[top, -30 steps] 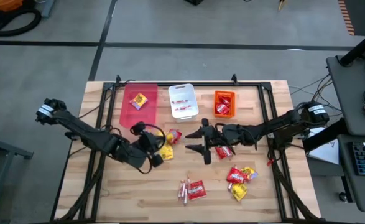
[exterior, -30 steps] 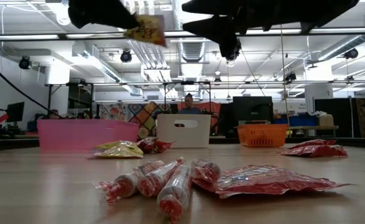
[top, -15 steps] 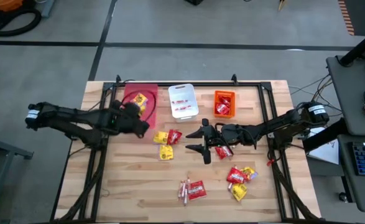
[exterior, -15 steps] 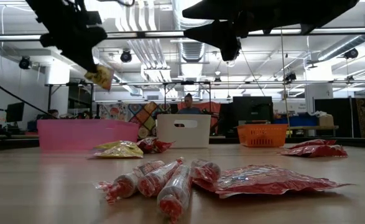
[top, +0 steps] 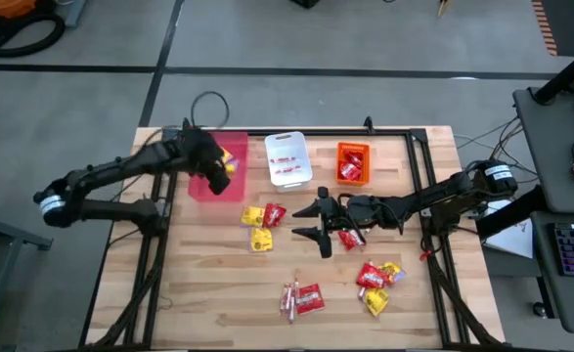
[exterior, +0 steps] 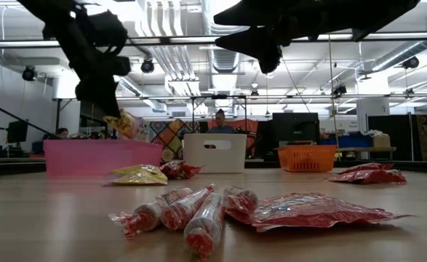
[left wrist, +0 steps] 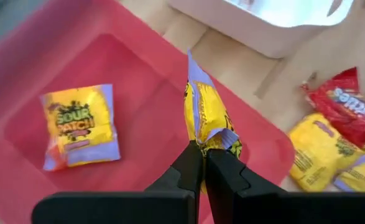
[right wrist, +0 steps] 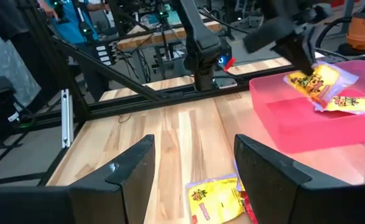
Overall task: Sort candy
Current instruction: Put the yellow candy into the pink bin, then put the red candy into the orange bin
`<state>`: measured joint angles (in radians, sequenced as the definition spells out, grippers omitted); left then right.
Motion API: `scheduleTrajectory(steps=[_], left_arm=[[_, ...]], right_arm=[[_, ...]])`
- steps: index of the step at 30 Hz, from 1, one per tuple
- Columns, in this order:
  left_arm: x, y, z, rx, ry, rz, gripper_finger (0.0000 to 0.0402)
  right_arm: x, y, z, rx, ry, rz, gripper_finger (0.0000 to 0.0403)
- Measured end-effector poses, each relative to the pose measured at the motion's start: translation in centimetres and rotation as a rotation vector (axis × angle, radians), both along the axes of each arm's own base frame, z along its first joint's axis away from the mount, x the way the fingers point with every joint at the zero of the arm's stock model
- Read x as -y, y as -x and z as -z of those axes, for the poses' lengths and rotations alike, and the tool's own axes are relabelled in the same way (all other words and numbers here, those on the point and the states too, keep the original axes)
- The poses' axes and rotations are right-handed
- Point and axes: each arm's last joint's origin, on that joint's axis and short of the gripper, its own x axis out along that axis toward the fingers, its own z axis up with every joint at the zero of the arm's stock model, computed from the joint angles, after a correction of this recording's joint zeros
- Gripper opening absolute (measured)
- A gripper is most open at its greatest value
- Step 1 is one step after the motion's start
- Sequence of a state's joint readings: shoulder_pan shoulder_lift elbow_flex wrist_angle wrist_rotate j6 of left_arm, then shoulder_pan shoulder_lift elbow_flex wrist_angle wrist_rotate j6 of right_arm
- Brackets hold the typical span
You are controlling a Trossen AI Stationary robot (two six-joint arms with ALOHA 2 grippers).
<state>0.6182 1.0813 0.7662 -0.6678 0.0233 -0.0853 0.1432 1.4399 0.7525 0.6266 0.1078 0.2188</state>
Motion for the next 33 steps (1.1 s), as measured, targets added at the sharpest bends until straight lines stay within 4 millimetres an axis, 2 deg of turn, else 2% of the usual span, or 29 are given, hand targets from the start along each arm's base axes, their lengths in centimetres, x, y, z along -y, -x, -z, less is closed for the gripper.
scheduleTrajectory(steps=[7,11,16,24,33], left_arm=[[-4.6,2.6,1.7,0.012,0.122,-0.084,0.0],[-6.1,2.2,3.0,0.051,0.178,-0.068,0.0],[-7.4,1.5,4.3,-0.023,0.19,-0.11,0.0006],[-7.8,1.2,5.2,-0.071,0.216,-0.112,0.006],[-7.3,1.8,3.6,-0.063,0.13,-0.149,0.0126]], right_arm=[[0.0,0.0,0.2,-0.024,-0.014,0.003,0.021],[0.0,0.0,0.2,-0.023,-0.013,0.003,0.021],[0.0,0.0,0.2,-0.024,-0.013,0.003,0.021],[0.0,0.1,0.3,-0.032,-0.012,0.003,0.021],[0.5,0.0,0.5,-0.048,-0.024,0.019,0.021]])
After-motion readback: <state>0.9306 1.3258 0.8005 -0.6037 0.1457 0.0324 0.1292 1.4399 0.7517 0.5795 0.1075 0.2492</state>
